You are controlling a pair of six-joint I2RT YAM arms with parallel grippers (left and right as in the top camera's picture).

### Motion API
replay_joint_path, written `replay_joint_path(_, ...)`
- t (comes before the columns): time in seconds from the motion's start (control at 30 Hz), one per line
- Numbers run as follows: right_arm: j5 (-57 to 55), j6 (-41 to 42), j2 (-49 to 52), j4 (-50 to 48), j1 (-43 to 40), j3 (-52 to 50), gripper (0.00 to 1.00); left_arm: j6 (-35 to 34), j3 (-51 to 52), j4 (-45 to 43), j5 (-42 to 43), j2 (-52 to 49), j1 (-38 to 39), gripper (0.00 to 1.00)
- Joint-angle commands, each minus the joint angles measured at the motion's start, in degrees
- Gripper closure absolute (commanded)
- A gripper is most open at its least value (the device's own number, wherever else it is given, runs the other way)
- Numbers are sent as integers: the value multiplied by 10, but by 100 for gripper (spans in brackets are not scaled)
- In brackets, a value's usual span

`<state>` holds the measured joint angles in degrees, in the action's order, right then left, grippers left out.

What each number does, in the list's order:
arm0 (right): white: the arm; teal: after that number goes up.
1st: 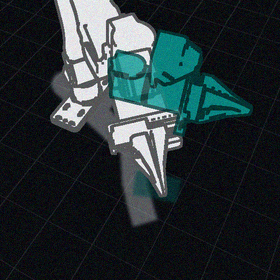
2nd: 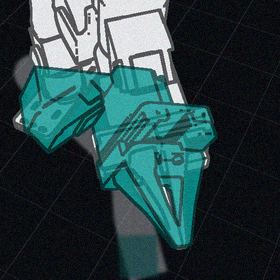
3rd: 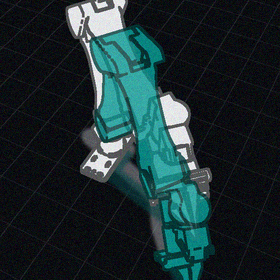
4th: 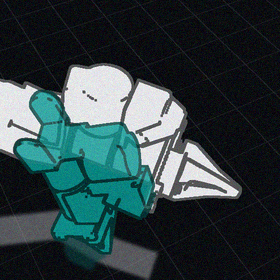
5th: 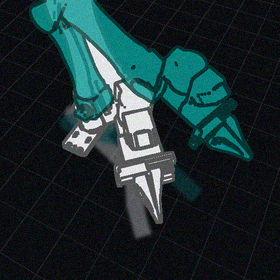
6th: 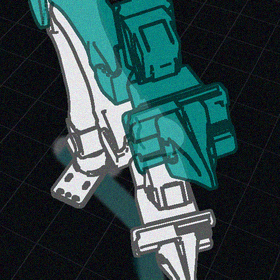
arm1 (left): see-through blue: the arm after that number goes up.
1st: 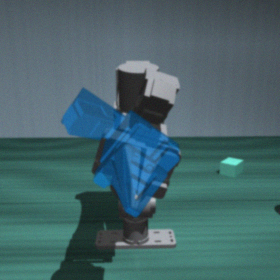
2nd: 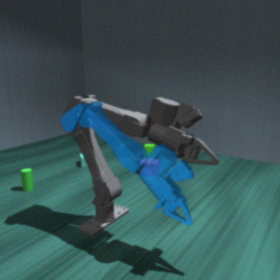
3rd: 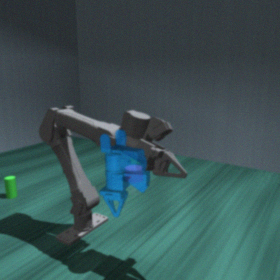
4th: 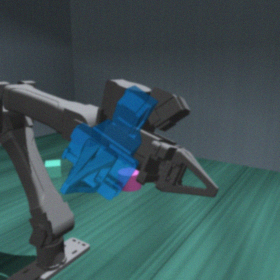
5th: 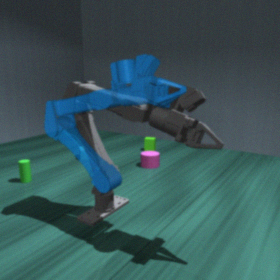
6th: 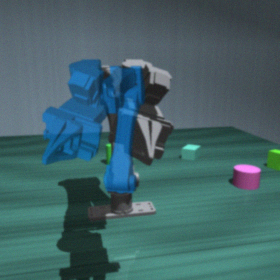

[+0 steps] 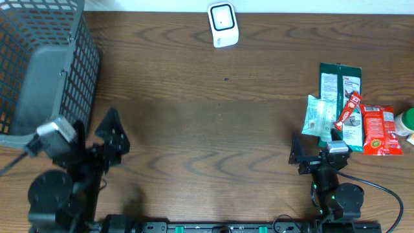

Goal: Scan the item barcode

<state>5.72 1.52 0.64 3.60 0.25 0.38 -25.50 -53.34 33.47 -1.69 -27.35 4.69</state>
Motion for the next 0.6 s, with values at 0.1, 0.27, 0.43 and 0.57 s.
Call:
replay_joint_path(0.1, -2, 1, -3, 3, -6, -1, 1, 2, 33, 117, -5, 128, -20, 11)
replay_joint_path(0.27, -2, 1, -3, 3, -6, -1, 1, 2, 84, 127, -10, 214, -45, 11)
replay_joint_path(0.43, -2, 1, -3, 3, -6, -1, 1, 2, 152, 73, -10, 273, -54, 11)
replay_joint_path(0.57, -2, 1, -3, 3, -6, -1, 1, 1, 209, -91, -7, 272, -54, 11)
